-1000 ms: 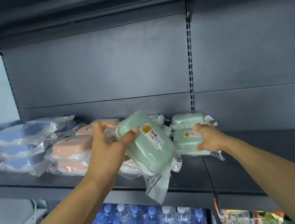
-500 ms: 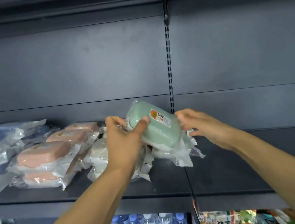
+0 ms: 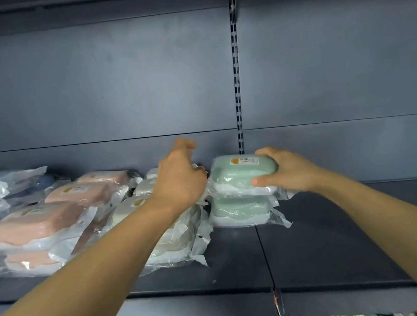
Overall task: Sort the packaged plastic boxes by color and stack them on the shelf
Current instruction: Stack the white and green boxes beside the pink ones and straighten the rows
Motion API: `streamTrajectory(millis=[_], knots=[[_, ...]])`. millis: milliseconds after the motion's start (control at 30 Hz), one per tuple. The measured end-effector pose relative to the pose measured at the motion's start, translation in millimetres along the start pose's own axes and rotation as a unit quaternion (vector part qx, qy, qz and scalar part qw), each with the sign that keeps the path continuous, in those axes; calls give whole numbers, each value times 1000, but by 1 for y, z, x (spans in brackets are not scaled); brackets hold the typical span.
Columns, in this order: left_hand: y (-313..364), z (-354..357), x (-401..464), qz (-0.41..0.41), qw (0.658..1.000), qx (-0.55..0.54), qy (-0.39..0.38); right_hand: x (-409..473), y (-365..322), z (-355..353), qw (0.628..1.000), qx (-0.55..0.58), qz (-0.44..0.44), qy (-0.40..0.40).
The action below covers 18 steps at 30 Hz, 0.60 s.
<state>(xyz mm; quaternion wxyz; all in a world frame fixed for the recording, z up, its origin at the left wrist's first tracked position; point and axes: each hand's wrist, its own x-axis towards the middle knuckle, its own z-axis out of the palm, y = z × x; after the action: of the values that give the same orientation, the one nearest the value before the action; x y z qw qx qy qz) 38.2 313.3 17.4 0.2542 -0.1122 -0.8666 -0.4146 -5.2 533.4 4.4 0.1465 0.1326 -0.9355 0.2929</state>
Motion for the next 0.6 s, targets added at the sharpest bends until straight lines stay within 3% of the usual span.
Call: streamTrajectory(millis=[167, 300, 433, 600], knots=[[-11, 13, 11, 54, 978, 197, -33, 23, 11, 27, 998, -52, 21, -42], [-18, 34, 11, 103, 931, 342, -72, 26, 21, 39, 994, -74, 56, -57], [-25, 54, 19, 127, 873, 459, -102, 14, 19, 39, 994, -103, 38, 7], [-27, 77, 30, 126, 824, 537, -130, -5, 20, 44, 983, -183, 25, 3]])
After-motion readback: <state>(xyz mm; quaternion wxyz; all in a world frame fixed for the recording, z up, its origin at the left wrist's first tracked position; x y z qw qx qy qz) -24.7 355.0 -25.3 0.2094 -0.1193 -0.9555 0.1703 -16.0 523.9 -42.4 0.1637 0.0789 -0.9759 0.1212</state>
